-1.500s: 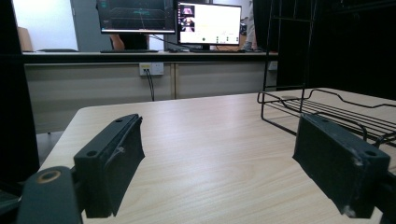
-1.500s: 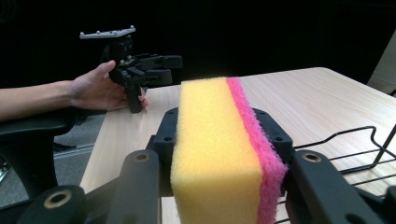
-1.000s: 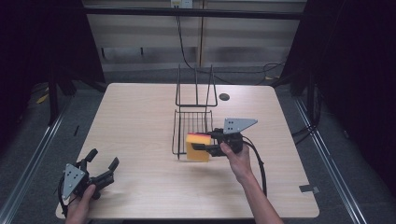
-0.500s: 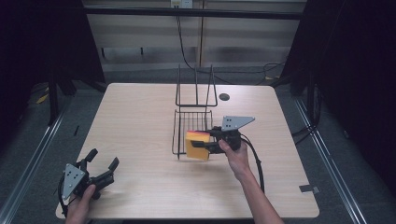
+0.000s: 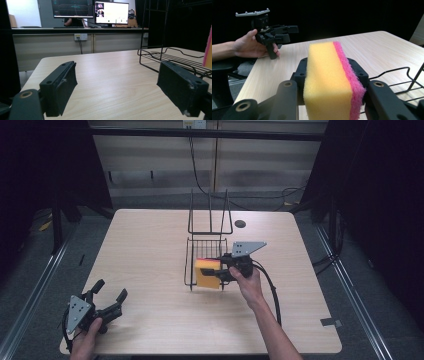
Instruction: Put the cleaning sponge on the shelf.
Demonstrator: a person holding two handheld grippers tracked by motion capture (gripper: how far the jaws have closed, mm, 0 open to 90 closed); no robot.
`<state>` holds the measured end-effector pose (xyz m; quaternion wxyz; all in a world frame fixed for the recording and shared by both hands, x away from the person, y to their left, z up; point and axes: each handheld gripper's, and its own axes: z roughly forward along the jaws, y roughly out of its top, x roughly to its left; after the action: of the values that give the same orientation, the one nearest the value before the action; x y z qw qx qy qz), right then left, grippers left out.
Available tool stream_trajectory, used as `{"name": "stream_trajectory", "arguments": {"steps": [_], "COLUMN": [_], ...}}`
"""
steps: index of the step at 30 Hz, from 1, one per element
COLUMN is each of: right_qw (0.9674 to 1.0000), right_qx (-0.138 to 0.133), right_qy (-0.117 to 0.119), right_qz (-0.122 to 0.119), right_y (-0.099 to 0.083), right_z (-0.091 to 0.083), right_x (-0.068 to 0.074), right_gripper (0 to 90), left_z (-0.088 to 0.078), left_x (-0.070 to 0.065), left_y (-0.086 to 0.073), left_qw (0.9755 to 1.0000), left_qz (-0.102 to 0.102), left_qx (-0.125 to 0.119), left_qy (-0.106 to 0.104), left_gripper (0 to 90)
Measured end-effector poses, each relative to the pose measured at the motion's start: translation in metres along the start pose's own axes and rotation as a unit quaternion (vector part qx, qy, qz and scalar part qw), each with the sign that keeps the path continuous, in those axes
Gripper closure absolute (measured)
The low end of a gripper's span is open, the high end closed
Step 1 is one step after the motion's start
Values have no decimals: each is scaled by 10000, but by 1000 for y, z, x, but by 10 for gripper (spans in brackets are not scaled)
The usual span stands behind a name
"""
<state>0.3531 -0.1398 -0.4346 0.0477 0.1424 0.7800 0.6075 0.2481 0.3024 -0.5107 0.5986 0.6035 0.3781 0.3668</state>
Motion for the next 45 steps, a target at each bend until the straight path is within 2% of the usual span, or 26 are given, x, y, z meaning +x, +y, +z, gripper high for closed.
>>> {"name": "stream_trajectory", "arguments": {"steps": [6, 17, 21, 23, 26, 28, 32, 35, 41, 45], "right_qw": [10000, 9996, 9999, 9999, 9999, 9999, 10000, 9997, 9996, 9993], "right_qx": [-31, -217, -53, -73, -70, 26, 42, 73, 88, 200], "right_qy": [46, -78, -119, -126, -156, -150, -31, 162, 183, 229], "right_qz": [30, 141, 32, 7, 28, 44, 77, 182, 219, 232], "right_y": [-4, -6, -2, 0, -2, -6, -10, -10, -10, -10], "right_z": [5, 4, 11, 13, 13, 14, 14, 14, 13, 14], "right_x": [-5, -15, -19, -21, -23, -25, -26, -26, -25, -24], "right_gripper": [598, 598, 598, 598, 598, 597, 596, 589, 579, 512], "left_z": [0, 0, 0, 0, 0, -1, 0, 0, 0, -1], "left_x": [0, 0, 0, 0, 0, 0, 0, 0, 0, 0], "left_y": [0, 0, 0, 0, 0, 0, 0, 0, 0, 0], "left_qw": [10000, 10000, 10000, 10000, 10000, 10000, 10000, 10000, 10000, 10000], "left_qz": [5, 2, 13, -8, -18, -2, -6, -25, -9, -18], "left_qx": [9, 8, 0, -5, -8, 7, 7, -10, -2, -7], "left_qy": [-3, -4, -10, -19, -30, -28, -29, -32, -27, -37], "left_gripper": [155, 155, 155, 155, 155, 155, 155, 155, 155, 155]}}
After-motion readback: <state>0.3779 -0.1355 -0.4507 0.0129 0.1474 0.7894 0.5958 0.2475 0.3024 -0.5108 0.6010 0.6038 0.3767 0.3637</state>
